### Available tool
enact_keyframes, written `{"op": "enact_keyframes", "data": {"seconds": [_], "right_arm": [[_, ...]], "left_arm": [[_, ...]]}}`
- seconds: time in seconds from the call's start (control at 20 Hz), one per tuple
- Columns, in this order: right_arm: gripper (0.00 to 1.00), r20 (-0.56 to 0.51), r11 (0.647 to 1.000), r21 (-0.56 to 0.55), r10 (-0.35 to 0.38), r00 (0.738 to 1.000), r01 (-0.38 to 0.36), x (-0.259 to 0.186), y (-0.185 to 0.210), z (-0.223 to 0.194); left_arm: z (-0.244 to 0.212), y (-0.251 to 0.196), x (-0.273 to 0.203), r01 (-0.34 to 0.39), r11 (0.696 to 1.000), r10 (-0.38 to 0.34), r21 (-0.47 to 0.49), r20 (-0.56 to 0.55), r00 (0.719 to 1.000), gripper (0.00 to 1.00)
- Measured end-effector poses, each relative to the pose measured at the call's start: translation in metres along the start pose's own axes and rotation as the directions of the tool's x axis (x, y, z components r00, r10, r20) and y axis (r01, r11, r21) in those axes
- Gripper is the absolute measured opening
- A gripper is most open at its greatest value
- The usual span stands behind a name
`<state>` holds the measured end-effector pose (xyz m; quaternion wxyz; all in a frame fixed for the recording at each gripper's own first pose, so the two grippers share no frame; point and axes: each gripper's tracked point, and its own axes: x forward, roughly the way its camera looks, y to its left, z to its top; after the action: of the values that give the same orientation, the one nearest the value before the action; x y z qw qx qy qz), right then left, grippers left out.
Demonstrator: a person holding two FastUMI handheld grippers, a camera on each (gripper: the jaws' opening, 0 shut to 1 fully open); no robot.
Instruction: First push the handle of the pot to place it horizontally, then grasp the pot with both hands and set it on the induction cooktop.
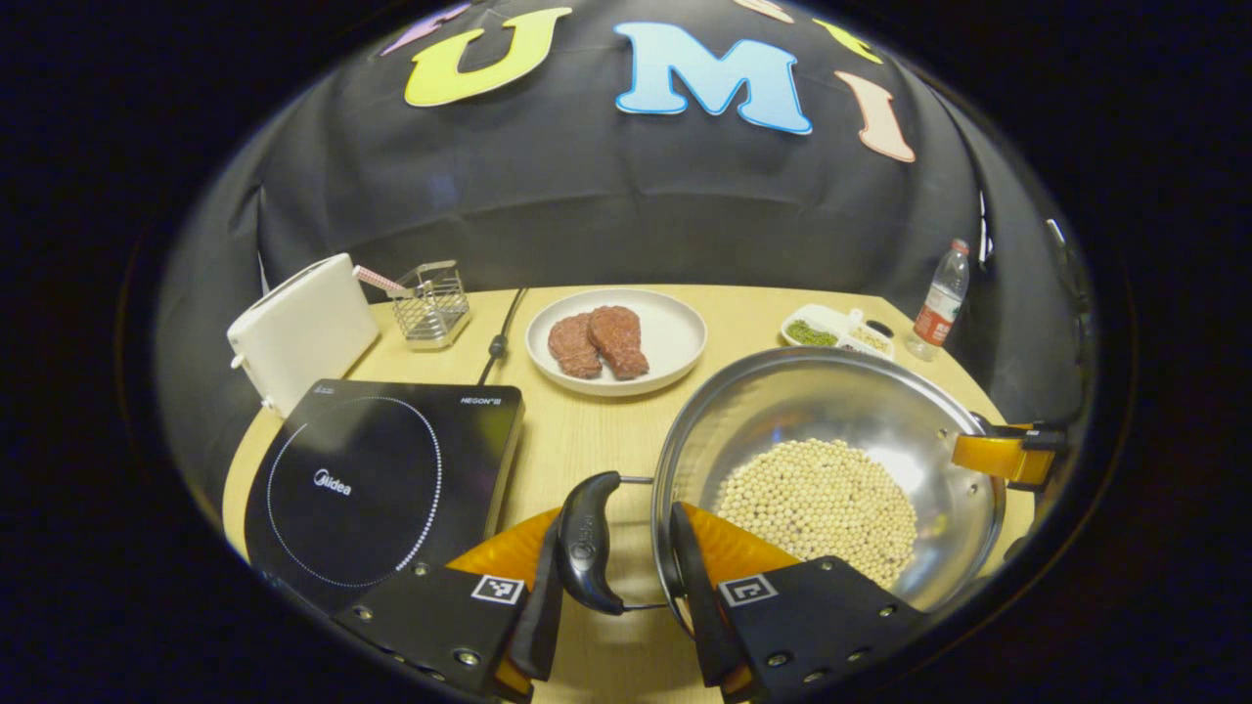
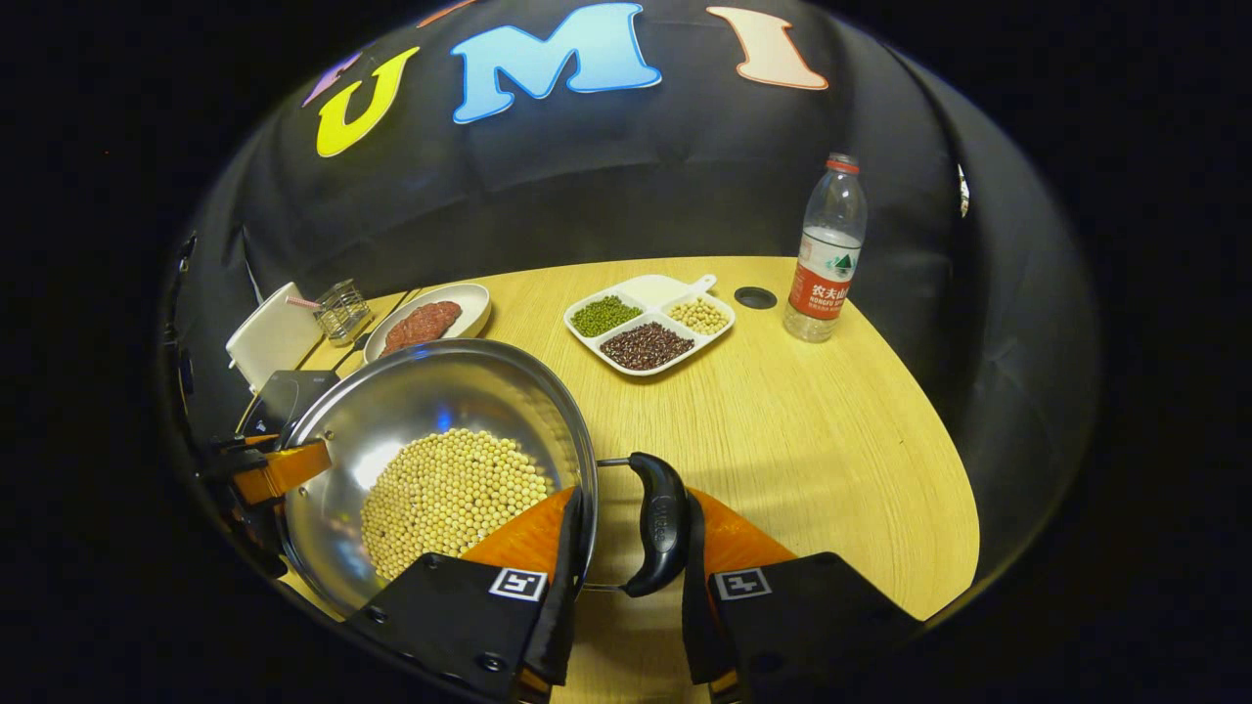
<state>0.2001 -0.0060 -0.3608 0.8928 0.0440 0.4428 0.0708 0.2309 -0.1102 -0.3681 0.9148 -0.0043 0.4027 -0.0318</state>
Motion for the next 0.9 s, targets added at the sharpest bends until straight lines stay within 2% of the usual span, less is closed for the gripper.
{"op": "enact_keyframes", "data": {"seconds": [0.05,0.1,0.25,0.3,0.35,0.4,0.45,0.6,0.65,0.7,0.75,0.9], "right_arm": [[0.44,0.005,1.000,-0.011,-0.005,1.000,0.005,-0.005,0.000,0.002],[0.48,0.010,1.000,-0.017,-0.010,1.000,0.010,-0.010,0.002,0.005],[0.48,0.021,1.000,-0.010,-0.014,1.000,0.015,-0.023,0.010,0.012],[0.44,0.028,1.000,-0.005,-0.017,0.999,0.017,-0.027,0.014,0.013],[0.48,0.030,1.000,-0.001,-0.022,0.999,0.022,-0.032,0.018,0.014],[0.48,0.033,1.000,0.002,-0.027,0.999,0.027,-0.036,0.021,0.013],[0.48,0.037,0.999,0.007,-0.032,0.999,0.032,-0.041,0.024,0.012],[0.48,0.052,0.998,0.026,-0.050,0.997,0.048,-0.053,0.036,0.013],[0.48,0.053,0.998,0.030,-0.053,0.997,0.052,-0.057,0.040,0.012],[0.44,0.054,0.998,0.035,-0.057,0.997,0.055,-0.060,0.044,0.011],[0.48,0.056,0.998,0.040,-0.060,0.997,0.057,-0.063,0.049,0.010],[0.48,0.063,0.997,0.048,-0.060,0.996,0.057,-0.069,0.065,0.010]], "left_arm": [[0.001,0.000,-0.003,0.003,1.000,-0.003,-0.002,0.002,1.000,0.57],[0.003,0.002,-0.006,0.005,1.000,-0.005,-0.005,0.006,1.000,0.57],[0.013,0.008,-0.018,0.014,1.000,-0.013,-0.013,0.024,1.000,0.57],[0.015,0.011,-0.022,0.017,1.000,-0.017,-0.007,0.029,0.999,0.57],[0.018,0.015,-0.025,0.022,1.000,-0.022,-0.003,0.033,0.999,0.57],[0.021,0.018,-0.028,0.028,1.000,-0.028,0.002,0.036,0.999,0.60],[0.023,0.021,-0.031,0.035,0.999,-0.035,0.006,0.042,0.998,0.57],[0.027,0.031,-0.040,0.054,0.998,-0.055,0.015,0.054,0.997,0.60],[0.028,0.035,-0.042,0.058,0.998,-0.059,0.018,0.058,0.997,0.57],[0.029,0.040,-0.045,0.062,0.998,-0.063,0.021,0.060,0.996,0.57],[0.030,0.045,-0.047,0.065,0.998,-0.067,0.025,0.063,0.996,0.60],[0.032,0.060,-0.055,0.070,0.997,-0.072,0.030,0.071,0.995,0.57]]}}
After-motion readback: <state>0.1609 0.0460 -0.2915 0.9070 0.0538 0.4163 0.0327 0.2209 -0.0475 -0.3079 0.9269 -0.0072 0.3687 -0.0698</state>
